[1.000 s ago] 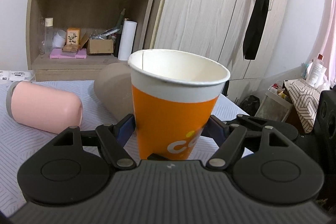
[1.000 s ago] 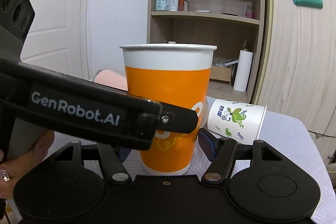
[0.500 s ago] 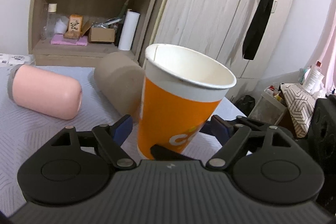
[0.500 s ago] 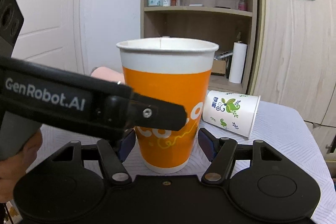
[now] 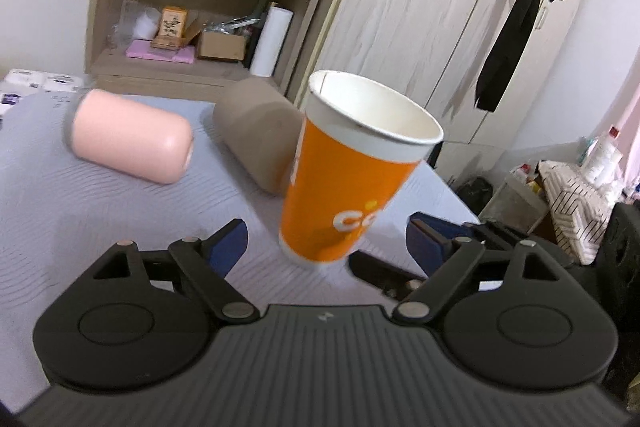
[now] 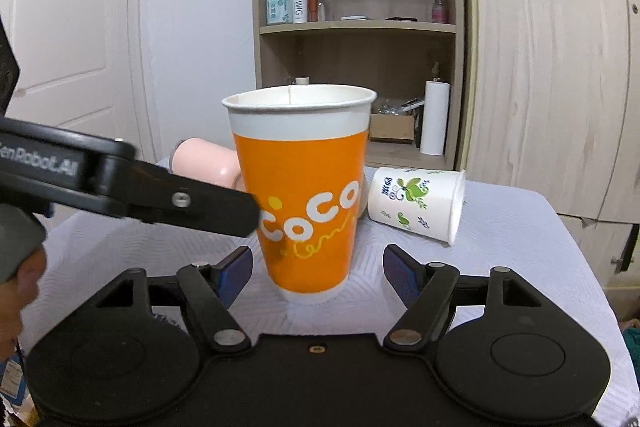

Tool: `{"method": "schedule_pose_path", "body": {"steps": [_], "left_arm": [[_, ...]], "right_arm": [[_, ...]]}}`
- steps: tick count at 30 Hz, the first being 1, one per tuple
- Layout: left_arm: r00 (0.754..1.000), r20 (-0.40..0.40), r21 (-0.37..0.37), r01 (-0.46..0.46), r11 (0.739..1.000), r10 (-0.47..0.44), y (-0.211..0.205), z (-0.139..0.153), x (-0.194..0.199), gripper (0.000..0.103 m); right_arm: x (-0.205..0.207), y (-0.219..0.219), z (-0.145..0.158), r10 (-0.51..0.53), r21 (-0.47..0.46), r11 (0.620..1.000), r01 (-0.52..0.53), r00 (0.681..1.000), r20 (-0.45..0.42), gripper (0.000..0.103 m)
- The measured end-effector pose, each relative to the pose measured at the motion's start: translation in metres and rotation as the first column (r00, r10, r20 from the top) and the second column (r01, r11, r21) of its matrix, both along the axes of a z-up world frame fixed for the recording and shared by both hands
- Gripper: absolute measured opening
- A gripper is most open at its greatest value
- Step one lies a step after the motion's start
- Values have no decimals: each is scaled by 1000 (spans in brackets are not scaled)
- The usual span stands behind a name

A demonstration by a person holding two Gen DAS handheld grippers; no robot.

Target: Flip cup upright

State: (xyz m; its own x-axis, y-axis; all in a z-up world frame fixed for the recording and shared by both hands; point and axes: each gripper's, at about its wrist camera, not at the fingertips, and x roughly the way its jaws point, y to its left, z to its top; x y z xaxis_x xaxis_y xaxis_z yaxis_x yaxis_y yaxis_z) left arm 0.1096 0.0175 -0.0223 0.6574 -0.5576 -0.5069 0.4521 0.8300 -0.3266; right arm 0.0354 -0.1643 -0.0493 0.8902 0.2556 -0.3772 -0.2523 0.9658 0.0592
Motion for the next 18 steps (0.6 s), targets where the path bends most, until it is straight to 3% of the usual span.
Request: {"method": "schedule_pose_path", "body": {"steps": [4,18], "left_arm": [[997,28,64,-67,996,66,6,9,-22,87],[970,128,131,-224,966,208,33,43,-92,89]], "right_arm": [[-16,-2,7,-16,16,1000,16,1000,6,77],[-85,10,42,-104,-64,992,110,991,80,77]]}}
